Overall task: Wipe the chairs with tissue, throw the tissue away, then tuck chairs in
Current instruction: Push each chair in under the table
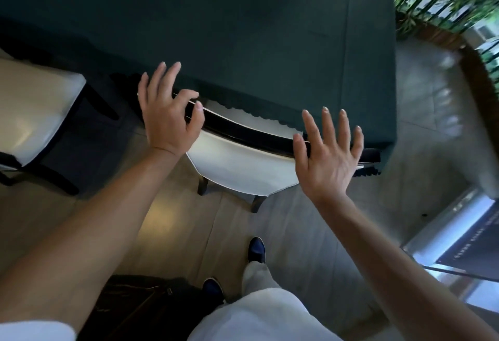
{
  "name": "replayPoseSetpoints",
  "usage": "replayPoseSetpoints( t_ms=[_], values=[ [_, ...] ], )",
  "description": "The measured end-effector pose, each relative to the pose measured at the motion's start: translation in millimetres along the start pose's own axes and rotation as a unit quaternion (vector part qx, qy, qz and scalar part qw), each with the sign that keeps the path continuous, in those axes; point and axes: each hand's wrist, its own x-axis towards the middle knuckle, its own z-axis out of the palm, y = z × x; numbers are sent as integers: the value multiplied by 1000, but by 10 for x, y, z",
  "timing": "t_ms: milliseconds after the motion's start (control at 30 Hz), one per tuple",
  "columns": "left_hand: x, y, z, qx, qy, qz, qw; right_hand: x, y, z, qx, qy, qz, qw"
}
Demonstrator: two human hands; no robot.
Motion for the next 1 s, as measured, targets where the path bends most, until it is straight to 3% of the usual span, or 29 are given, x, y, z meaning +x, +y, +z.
replayPoseSetpoints(
  t_ms=[100, 233, 367, 600, 800, 1000],
  values=[
    [15, -20, -15, 2, -3, -3, 1000, 15, -15, 46, 3, 26, -11, 1000],
    [28, 91, 38, 12, -5, -11, 1000, 126, 102, 206, -5, 133, -28, 991],
    [70, 329, 163, 32, -8, -18, 999, 319, 380, 277, 9, 160, -40, 986],
    [152, 454, 393, 35, 5, -11, 999, 532, 590, 326, 36, 153, -15, 987],
    [502, 10, 258, 64, -108, -47, 991, 578, 95, 366, 111, 128, -39, 985],
    [513, 118, 298, 60, -117, -72, 989, 630, 215, 407, 80, 111, -54, 989]
  ],
)
